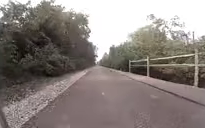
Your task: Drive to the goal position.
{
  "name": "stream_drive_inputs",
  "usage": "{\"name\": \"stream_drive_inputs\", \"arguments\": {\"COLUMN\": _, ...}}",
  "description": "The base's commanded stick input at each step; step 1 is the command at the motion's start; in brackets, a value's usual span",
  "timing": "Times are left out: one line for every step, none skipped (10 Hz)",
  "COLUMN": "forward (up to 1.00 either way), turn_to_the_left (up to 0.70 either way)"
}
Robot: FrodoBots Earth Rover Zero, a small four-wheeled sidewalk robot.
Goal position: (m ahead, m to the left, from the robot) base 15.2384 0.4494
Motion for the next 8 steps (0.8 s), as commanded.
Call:
{"name": "stream_drive_inputs", "arguments": {"forward": 0.7, "turn_to_the_left": -0.27}}
{"name": "stream_drive_inputs", "arguments": {"forward": 0.7, "turn_to_the_left": -0.32}}
{"name": "stream_drive_inputs", "arguments": {"forward": 0.7, "turn_to_the_left": -0.06}}
{"name": "stream_drive_inputs", "arguments": {"forward": 0.7, "turn_to_the_left": 0.0}}
{"name": "stream_drive_inputs", "arguments": {"forward": 0.7, "turn_to_the_left": 0.0}}
{"name": "stream_drive_inputs", "arguments": {"forward": 0.7, "turn_to_the_left": 0.0}}
{"name": "stream_drive_inputs", "arguments": {"forward": 0.7, "turn_to_the_left": 0.0}}
{"name": "stream_drive_inputs", "arguments": {"forward": 0.7, "turn_to_the_left": 0.0}}
